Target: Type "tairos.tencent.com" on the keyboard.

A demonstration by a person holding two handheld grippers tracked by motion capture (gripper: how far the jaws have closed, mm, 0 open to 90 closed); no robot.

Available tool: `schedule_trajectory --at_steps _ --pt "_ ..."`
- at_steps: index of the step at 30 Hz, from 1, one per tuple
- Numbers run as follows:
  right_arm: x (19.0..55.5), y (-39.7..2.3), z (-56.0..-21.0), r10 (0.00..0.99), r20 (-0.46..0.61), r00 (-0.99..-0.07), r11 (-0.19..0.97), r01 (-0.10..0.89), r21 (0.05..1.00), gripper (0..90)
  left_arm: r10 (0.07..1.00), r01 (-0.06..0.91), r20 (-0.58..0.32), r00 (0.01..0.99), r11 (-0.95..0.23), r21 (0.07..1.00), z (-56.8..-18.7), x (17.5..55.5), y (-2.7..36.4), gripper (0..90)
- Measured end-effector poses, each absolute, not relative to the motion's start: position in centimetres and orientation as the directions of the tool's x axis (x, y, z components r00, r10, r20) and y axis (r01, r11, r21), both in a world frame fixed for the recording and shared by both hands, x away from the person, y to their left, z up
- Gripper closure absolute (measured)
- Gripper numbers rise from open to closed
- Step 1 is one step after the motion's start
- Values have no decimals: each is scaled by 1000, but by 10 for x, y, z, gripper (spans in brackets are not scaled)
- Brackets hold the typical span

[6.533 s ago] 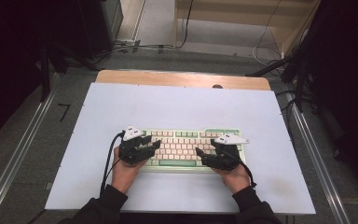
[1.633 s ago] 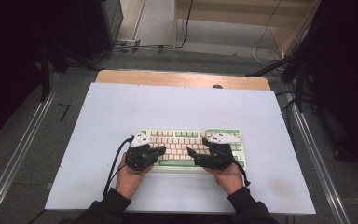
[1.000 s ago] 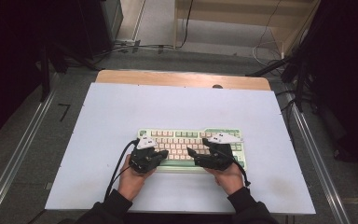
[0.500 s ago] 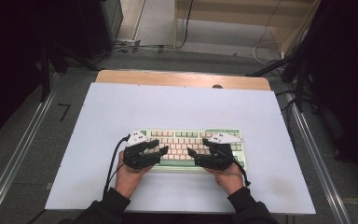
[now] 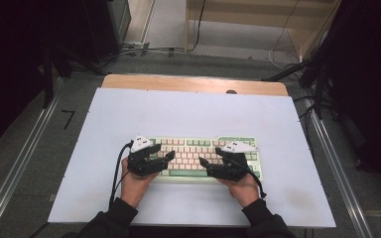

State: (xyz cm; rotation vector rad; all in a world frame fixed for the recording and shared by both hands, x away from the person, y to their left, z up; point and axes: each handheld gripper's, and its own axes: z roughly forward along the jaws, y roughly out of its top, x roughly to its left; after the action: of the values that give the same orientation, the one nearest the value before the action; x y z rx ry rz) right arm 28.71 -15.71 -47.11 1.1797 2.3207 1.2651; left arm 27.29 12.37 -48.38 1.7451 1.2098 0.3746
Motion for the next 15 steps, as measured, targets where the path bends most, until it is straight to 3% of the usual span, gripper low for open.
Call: schedule_trajectory --at_steps 9,12,15 --pt "287 -157 -471 751 153 -642 298 536 790 268 852 570 -248 461 -70 819 -486 276 124 434" --pt "287 -156 -472 751 154 -642 298 537 789 268 849 565 -250 465 -68 822 -486 277 124 543" --pt "287 -157 -471 751 154 -642 297 537 789 268 839 566 -256 480 -74 821 -488 278 121 711"
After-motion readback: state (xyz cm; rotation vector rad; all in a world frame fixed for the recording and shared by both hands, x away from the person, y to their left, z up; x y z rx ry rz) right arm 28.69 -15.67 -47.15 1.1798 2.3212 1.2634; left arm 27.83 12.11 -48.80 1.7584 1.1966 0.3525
